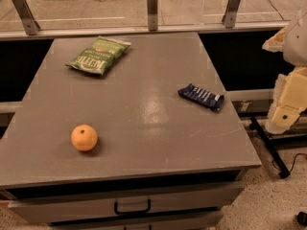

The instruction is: Pick rxbar blueberry

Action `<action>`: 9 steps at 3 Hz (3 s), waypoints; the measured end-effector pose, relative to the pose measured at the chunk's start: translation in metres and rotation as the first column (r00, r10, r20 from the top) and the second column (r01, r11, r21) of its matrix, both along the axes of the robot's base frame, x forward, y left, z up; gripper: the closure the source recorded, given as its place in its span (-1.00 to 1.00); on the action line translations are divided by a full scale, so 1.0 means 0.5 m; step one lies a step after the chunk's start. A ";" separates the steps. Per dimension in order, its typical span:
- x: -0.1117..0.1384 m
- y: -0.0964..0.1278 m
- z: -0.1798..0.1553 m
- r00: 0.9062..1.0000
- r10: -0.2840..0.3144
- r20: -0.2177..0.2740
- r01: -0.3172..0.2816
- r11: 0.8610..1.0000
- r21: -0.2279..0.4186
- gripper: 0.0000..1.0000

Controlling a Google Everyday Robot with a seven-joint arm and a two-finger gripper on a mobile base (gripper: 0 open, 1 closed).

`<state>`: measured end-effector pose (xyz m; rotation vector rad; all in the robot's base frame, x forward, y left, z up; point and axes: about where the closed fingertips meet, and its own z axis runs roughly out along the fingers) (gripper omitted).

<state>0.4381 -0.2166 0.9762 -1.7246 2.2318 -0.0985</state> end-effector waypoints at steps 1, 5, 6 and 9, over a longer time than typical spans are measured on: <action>0.000 0.000 0.000 1.000 0.000 0.000 0.000 1.000 0.000 -1.00; 0.213 0.122 -0.244 0.996 -0.072 -0.043 0.082 0.949 0.305 -1.00; 0.248 0.136 -0.298 0.992 -0.101 -0.074 0.121 0.934 0.336 -0.63; 0.266 0.135 -0.286 0.989 -0.120 -0.084 0.142 0.926 0.349 0.91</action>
Offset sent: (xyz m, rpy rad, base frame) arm 0.0421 0.0246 -0.0625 0.2145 -0.0016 -0.0263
